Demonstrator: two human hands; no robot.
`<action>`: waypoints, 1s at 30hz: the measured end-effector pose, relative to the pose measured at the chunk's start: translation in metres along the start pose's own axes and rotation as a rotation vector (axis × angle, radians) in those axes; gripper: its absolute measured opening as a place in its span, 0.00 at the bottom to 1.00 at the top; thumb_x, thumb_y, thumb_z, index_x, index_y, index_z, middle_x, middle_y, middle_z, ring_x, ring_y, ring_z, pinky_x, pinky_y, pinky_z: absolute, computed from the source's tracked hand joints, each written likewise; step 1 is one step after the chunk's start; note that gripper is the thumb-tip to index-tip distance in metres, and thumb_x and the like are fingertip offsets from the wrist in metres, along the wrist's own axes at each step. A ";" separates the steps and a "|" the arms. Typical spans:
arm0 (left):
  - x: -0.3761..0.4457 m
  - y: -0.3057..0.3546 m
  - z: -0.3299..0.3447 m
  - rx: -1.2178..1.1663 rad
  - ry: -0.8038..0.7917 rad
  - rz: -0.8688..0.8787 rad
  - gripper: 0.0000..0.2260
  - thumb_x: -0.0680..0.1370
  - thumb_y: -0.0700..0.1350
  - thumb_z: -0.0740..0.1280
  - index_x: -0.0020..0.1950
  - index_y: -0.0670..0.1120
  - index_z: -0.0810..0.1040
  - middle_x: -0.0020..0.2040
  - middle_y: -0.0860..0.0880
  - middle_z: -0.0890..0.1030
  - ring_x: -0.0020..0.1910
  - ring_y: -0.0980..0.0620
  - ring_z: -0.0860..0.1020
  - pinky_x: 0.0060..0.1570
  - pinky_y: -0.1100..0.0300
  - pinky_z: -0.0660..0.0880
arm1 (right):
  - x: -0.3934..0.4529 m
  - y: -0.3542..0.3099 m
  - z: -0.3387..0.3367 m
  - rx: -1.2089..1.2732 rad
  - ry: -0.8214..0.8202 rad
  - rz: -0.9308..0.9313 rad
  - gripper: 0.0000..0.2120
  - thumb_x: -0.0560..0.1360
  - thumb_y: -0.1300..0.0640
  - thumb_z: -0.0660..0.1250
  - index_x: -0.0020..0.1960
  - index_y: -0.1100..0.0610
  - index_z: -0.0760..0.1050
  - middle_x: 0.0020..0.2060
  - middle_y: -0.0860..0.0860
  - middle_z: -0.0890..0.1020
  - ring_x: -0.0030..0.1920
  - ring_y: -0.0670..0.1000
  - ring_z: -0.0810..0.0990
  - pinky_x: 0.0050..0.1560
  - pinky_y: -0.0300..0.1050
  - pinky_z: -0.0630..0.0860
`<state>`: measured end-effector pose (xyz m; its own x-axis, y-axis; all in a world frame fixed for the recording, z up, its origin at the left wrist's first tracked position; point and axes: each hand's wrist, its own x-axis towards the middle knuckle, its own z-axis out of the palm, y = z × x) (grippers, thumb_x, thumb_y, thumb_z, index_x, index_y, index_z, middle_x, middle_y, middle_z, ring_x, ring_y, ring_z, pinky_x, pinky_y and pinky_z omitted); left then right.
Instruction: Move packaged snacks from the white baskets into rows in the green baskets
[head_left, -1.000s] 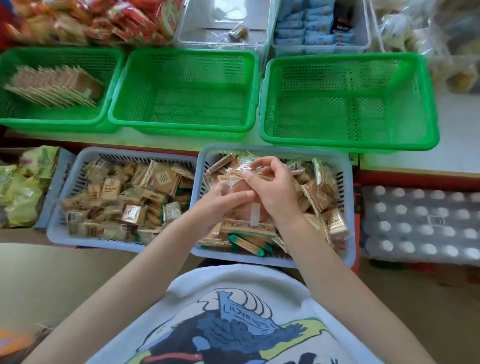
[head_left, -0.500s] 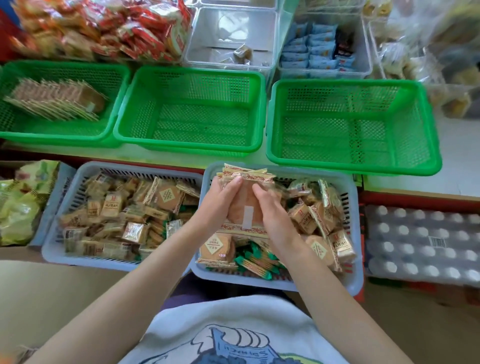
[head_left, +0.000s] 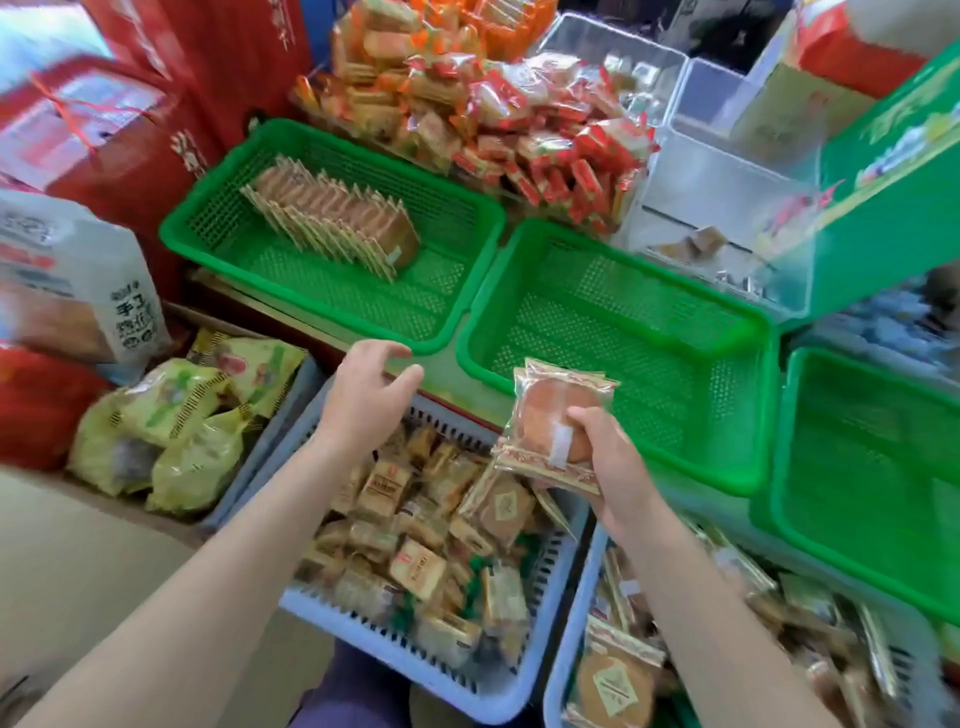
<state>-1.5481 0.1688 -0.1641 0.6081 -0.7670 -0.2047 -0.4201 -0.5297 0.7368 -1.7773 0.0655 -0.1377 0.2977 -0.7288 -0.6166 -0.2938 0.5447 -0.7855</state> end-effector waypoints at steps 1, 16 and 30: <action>0.026 -0.019 -0.021 0.076 0.045 0.016 0.18 0.82 0.52 0.64 0.69 0.46 0.74 0.67 0.47 0.73 0.70 0.48 0.69 0.68 0.53 0.65 | 0.020 -0.013 0.025 -0.007 -0.003 -0.013 0.28 0.65 0.39 0.70 0.58 0.55 0.76 0.46 0.56 0.81 0.47 0.57 0.80 0.61 0.61 0.75; 0.175 -0.146 -0.085 0.536 -0.132 0.211 0.37 0.69 0.79 0.48 0.50 0.53 0.83 0.54 0.52 0.81 0.61 0.46 0.75 0.71 0.47 0.48 | 0.268 -0.110 0.265 -0.568 0.237 0.055 0.39 0.71 0.42 0.68 0.73 0.64 0.62 0.63 0.58 0.77 0.58 0.62 0.80 0.53 0.56 0.81; 0.175 -0.163 -0.072 0.433 -0.004 0.318 0.30 0.73 0.75 0.54 0.45 0.51 0.82 0.47 0.52 0.80 0.55 0.45 0.76 0.72 0.46 0.51 | 0.300 -0.092 0.305 -0.478 0.236 0.234 0.45 0.79 0.37 0.63 0.82 0.52 0.39 0.73 0.61 0.70 0.37 0.57 0.84 0.38 0.52 0.82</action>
<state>-1.3243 0.1465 -0.2731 0.4036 -0.9148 -0.0176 -0.8229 -0.3714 0.4300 -1.3836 -0.0764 -0.2661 -0.0192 -0.7143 -0.6996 -0.7212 0.4945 -0.4851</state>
